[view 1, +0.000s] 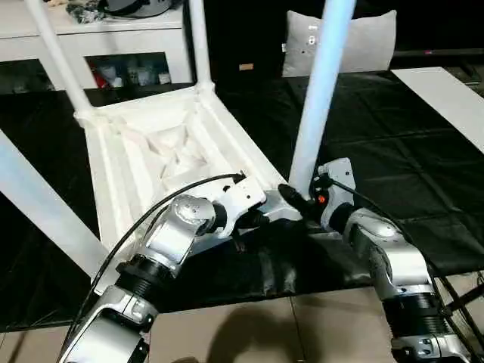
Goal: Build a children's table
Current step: Rotate leg to tighten
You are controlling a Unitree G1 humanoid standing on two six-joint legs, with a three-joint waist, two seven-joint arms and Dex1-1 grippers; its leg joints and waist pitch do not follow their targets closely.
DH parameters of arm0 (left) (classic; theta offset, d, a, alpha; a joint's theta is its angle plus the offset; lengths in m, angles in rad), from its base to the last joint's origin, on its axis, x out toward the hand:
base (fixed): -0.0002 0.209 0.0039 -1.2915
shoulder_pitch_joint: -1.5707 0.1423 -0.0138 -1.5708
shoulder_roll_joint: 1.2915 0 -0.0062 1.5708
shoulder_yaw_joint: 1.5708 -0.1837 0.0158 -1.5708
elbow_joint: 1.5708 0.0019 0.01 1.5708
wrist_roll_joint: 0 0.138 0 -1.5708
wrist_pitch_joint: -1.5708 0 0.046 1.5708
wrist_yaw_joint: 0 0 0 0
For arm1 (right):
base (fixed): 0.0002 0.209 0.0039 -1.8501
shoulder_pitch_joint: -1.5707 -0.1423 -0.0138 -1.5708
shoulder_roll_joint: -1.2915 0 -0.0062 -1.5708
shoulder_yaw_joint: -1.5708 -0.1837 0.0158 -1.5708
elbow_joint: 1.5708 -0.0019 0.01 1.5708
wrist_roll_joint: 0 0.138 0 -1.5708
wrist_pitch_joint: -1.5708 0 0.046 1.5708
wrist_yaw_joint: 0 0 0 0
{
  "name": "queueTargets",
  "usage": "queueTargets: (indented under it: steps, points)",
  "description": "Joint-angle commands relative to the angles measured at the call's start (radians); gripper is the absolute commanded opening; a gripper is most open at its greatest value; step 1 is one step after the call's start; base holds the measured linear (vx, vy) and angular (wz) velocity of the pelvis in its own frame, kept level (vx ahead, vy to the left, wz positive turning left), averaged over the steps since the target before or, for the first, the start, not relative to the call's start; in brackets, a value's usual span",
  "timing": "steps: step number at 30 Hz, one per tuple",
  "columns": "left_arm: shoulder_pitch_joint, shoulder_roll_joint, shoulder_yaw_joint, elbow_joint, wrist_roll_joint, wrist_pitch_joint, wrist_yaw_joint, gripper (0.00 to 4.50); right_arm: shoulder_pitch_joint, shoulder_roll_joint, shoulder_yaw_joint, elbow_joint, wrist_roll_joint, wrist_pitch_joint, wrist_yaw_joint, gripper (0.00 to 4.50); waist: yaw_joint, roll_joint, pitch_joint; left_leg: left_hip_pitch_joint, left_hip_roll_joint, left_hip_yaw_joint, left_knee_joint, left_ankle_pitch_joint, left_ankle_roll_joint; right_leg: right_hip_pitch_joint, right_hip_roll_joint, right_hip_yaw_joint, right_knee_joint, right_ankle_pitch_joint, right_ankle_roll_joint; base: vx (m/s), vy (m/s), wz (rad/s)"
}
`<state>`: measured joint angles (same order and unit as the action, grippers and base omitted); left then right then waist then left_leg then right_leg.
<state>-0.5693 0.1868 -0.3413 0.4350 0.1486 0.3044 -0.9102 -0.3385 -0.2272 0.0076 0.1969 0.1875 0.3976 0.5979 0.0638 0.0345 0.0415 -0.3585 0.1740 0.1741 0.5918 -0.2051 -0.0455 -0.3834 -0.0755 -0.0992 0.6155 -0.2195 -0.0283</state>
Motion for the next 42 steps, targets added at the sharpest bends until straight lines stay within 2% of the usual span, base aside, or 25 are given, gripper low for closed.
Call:
queueTargets:
  steps: [1,4,7,8,9,12,13,14,15,19,21,24,25,26,29,34,35,42]
  points:
    - [0.014,0.027,-0.045,-0.011,0.006,-0.041,-0.056,0.00,0.028,-0.051,0.007,-0.033,0.029,-0.033,0.114,3.51,0.004,-0.003,-0.059,-0.001,0.062,-0.024,-0.058,-0.075,0.091,0.062,-0.088,0.067,-0.068,0.021,-0.231,0.000,0.000,0.00]
    - [0.017,0.082,-0.074,0.005,0.024,-0.092,-0.117,0.00,0.054,-0.158,0.012,-0.049,0.048,-0.067,0.264,3.82,0.015,-0.005,-0.058,-0.002,0.062,-0.024,-0.057,-0.079,0.102,0.064,-0.090,0.067,-0.070,0.014,-0.225,0.000,0.000,0.00]
    - [0.022,0.116,-0.091,0.008,0.008,-0.171,-0.189,0.00,0.056,-0.213,0.009,-0.048,0.063,-0.075,0.344,4.03,0.018,-0.006,-0.054,-0.003,0.061,-0.023,-0.059,-0.106,0.099,0.062,-0.089,0.065,-0.078,-0.066,-0.210,0.000,0.000,0.00]
    - [0.024,0.126,-0.097,0.011,0.002,-0.196,-0.218,0.00,0.055,-0.233,0.013,-0.044,0.062,-0.087,0.375,4.11,0.020,-0.010,-0.053,-0.003,0.060,-0.022,-0.060,-0.114,0.095,0.061,-0.089,0.064,-0.083,-0.103,-0.201,0.000,0.000,0.00]
    - [0.025,0.134,-0.102,0.015,-0.003,-0.213,-0.237,0.00,0.054,-0.250,0.018,-0.039,0.065,-0.099,0.398,4.11,0.024,-0.007,-0.053,0.000,0.062,-0.022,-0.060,-0.118,0.090,0.059,-0.090,0.065,-0.084,-0.128,-0.197,0.000,0.000,0.00]
    - [0.020,0.166,-0.136,0.045,-0.005,-0.309,-0.317,0.00,0.052,-0.317,0.053,-0.035,0.093,-0.123,0.552,4.11,0.030,-0.008,-0.056,0.003,0.065,-0.021,-0.058,-0.102,0.094,0.057,-0.088,0.066,-0.078,-0.090,-0.205,0.000,0.000,0.00]
    - [0.020,0.172,-0.142,0.047,-0.012,-0.333,-0.341,0.00,0.052,-0.328,0.059,-0.033,0.101,-0.124,0.589,4.11,0.035,-0.006,-0.058,0.003,0.067,-0.022,-0.057,-0.090,0.106,0.057,-0.087,0.065,-0.071,-0.047,-0.216,0.000,0.000,0.00]
    - [0.023,0.177,-0.146,0.042,-0.024,-0.345,-0.371,0.00,0.050,-0.340,0.069,-0.028,0.107,-0.127,0.624,4.11,0.039,-0.008,-0.060,0.002,0.069,-0.022,-0.055,-0.078,0.116,0.057,-0.088,0.065,-0.065,-0.013,-0.226,0.000,0.000,0.00]
    - [0.025,0.183,-0.152,0.035,-0.034,-0.359,-0.399,0.00,0.046,-0.348,0.078,-0.022,0.112,-0.131,0.656,3.96,0.042,-0.014,-0.061,0.001,0.070,-0.021,-0.054,-0.071,0.124,0.057,-0.089,0.064,-0.064,0.003,-0.232,0.000,0.000,0.00]
    - [0.025,0.200,-0.172,0.022,-0.045,-0.389,-0.460,0.00,0.033,-0.358,0.102,-0.016,0.130,-0.122,0.731,3.74,0.053,-0.013,-0.061,0.001,0.071,-0.020,-0.053,-0.059,0.135,0.054,-0.092,0.064,-0.060,0.003,-0.242,0.000,0.000,0.00]
    - [0.022,0.206,-0.185,0.027,-0.038,-0.415,-0.478,0.00,0.024,-0.360,0.118,-0.010,0.126,-0.126,0.756,3.43,0.059,-0.013,-0.059,0.003,0.073,-0.020,-0.054,-0.067,0.125,0.052,-0.093,0.064,-0.063,-0.030,-0.235,0.000,0.000,0.00]
    - [0.020,0.206,-0.189,0.041,-0.043,-0.443,-0.505,0.00,0.007,-0.355,0.140,0.010,0.136,-0.123,0.798,3.25,0.062,-0.012,-0.058,0.002,0.072,-0.020,-0.055,-0.092,0.105,0.053,-0.093,0.064,-0.067,-0.075,-0.228,0.000,0.000,0.00]
    - [0.020,0.206,-0.189,0.041,-0.043,-0.443,-0.505,0.00,0.007,-0.355,0.140,0.010,0.136,-0.123,0.798,3.25,0.063,-0.013,-0.058,0.003,0.071,-0.019,-0.055,-0.093,0.103,0.053,-0.093,0.064,-0.069,-0.079,-0.226,0.000,0.000,0.00]
    - [0.020,0.203,-0.189,0.044,-0.047,-0.450,-0.512,0.00,-0.002,-0.345,0.150,0.019,0.137,-0.123,0.807,2.99,0.064,-0.014,-0.059,0.002,0.071,-0.020,-0.055,-0.087,0.100,0.053,-0.093,0.065,-0.066,-0.075,-0.223,0.000,0.000,0.00]
    - [0.017,0.201,-0.190,0.051,-0.048,-0.462,-0.513,0.00,-0.007,-0.338,0.160,0.031,0.136,-0.126,0.822,2.87,0.067,-0.015,-0.061,0.002,0.071,-0.020,-0.054,-0.073,0.100,0.053,-0.093,0.065,-0.064,-0.058,-0.220,0.000,0.000,0.00]
    - [0.013,0.200,-0.189,0.067,-0.045,-0.472,-0.514,0.00,-0.009,-0.333,0.163,0.038,0.142,-0.127,0.834,2.41,0.069,-0.015,-0.062,0.002,0.070,-0.019,-0.053,-0.067,0.103,0.053,-0.092,0.064,-0.064,-0.053,-0.219,0.000,0.000,0.00]
    - [0.012,0.200,-0.188,0.071,-0.044,-0.474,-0.515,0.00,-0.009,-0.333,0.164,0.039,0.143,-0.127,0.836,2.21,0.069,-0.015,-0.061,0.001,0.070,-0.020,-0.054,-0.071,0.101,0.053,-0.092,0.064,-0.065,-0.060,-0.217,0.000,0.000,0.00]
    - [0.011,0.194,-0.179,0.085,-0.048,-0.470,-0.515,0.00,0.019,-0.324,0.155,0.004,0.170,-0.101,0.836,2.05,0.071,-0.015,-0.062,0.003,0.069,-0.020,-0.053,-0.071,0.097,0.053,-0.092,0.064,-0.066,-0.070,-0.211,0.000,0.000,0.00]
